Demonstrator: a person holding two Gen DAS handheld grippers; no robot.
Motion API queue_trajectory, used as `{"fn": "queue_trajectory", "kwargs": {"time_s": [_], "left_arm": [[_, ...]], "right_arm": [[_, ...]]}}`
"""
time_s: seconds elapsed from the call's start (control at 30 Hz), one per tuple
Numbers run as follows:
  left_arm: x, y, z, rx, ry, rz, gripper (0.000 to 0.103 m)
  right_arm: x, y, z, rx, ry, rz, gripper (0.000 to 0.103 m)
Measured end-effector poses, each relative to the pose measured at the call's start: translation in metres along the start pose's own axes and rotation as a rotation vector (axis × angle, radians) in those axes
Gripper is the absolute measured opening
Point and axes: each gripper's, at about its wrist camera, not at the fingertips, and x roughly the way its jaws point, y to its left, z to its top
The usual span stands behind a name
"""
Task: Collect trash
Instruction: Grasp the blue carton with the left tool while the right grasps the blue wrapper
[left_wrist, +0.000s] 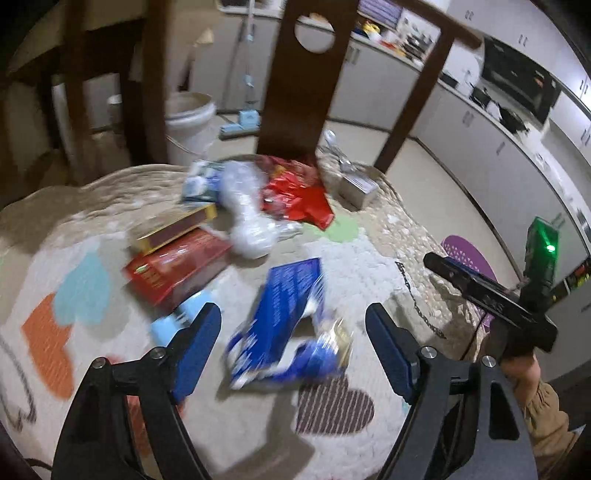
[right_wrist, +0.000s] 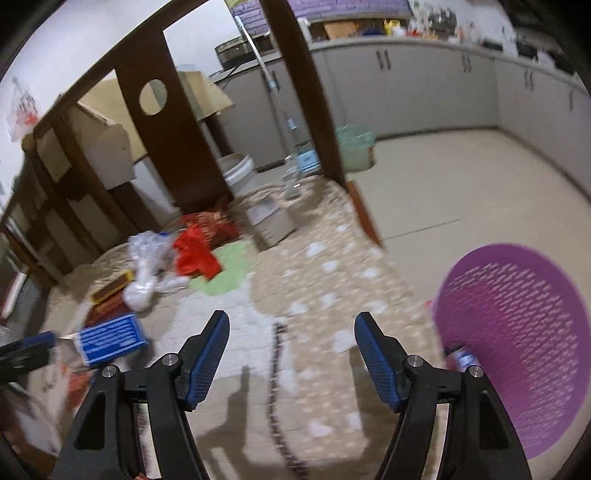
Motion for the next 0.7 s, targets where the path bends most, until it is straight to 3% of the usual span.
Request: {"fn": "queue_trajectory", "kwargs": {"time_s": [0.17, 0.23, 0.27, 0.3, 0.4, 0.7], "left_arm": [[0.03, -0.002, 0.005, -0.011, 0.067, -0.022, 0.078], [0.032, -0.002, 0.001, -0.015, 0.079, -0.004, 0.049], [0.033, 0.0, -0.001, -0.018, 0.089, 0.008, 0.03], [0.028, 0.003, -0.003, -0.03, 0.075, -0.001, 0.024], [0.011, 0.012, -0.003, -0.057, 0.037, -0.017, 0.015], [-0.034, 0.032, -0.016, -0.118, -0.029, 0.004, 0.014]], "right_arm": [[0.008, 0.012, -0.003, -0.002, 0.05, 0.11, 0.074], [0.009, 0.016, -0.005, -0.007, 0.076, 0.154, 0.074], [0.011, 0.017, -0.006, -0.006, 0.091, 0.175, 0.075], [0.014, 0.019, -0.007, -0.003, 0.109, 0.202, 0.075], [0.022, 0.028, -0.012, 0.0, 0.158, 0.266, 0.075], [0.047, 0.072, -0.026, 0.04, 0.277, 0.463, 0.075]]}}
